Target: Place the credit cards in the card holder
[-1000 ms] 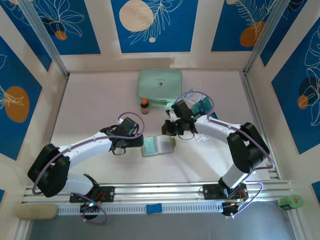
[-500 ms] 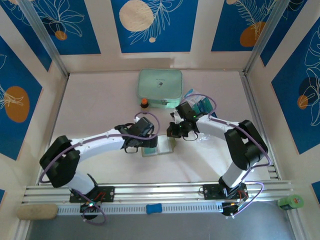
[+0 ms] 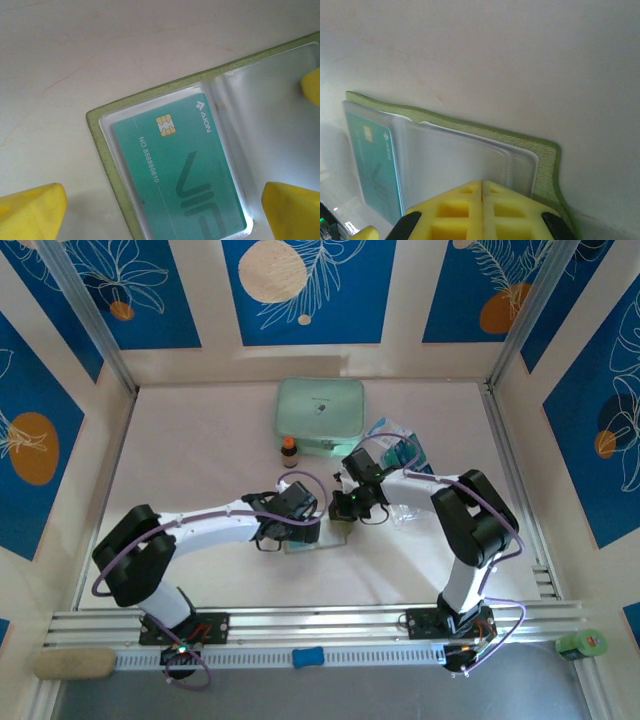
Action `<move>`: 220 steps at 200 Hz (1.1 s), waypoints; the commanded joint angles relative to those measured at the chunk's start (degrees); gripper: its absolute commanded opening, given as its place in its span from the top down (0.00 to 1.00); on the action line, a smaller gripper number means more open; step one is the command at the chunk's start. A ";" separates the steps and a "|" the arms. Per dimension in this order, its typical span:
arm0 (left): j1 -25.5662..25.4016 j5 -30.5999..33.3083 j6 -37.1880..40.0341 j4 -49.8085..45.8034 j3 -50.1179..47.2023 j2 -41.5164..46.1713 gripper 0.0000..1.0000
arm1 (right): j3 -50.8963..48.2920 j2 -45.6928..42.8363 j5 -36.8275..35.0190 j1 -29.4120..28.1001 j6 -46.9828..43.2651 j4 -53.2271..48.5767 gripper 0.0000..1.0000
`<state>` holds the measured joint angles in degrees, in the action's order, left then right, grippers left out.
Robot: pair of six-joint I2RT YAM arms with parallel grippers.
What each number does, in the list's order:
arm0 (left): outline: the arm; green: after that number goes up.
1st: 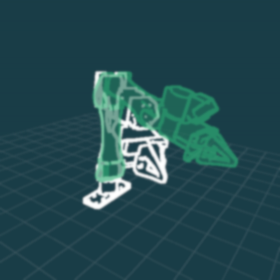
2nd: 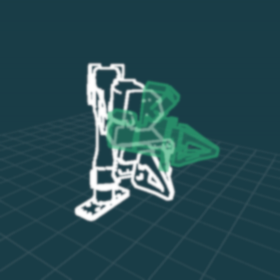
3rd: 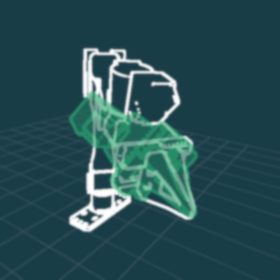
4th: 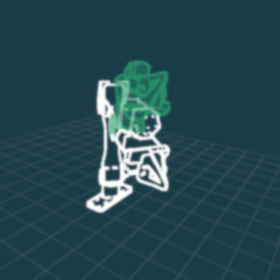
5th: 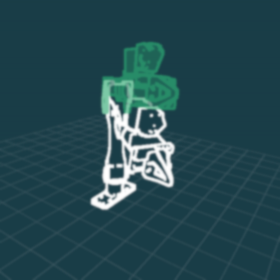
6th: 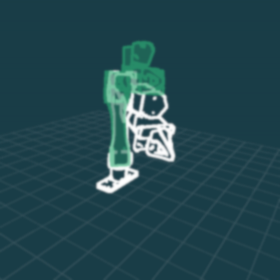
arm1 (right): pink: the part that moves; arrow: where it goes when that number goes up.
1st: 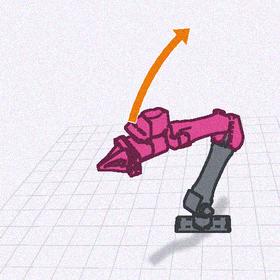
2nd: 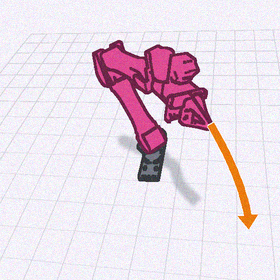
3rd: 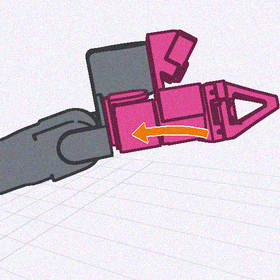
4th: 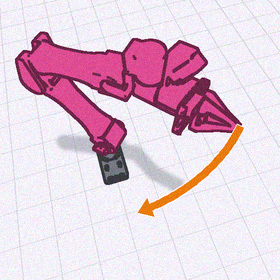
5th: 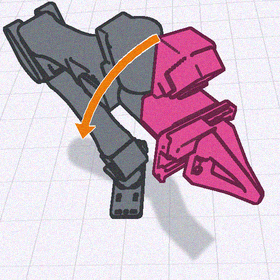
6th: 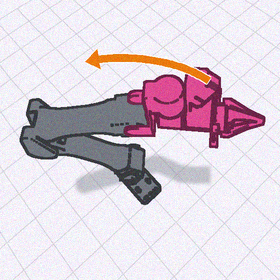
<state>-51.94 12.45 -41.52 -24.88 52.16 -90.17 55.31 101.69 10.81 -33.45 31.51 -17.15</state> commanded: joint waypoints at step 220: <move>-2.34 0.55 0.18 5.87 0.24 -2.82 0.00 | 0.00 1.93 3.30 -1.97 2.96 2.12 1.00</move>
<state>-53.36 12.47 -41.52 -19.46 52.31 -92.23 55.61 102.56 12.29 -34.92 33.67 -14.61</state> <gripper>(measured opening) 0.996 0.054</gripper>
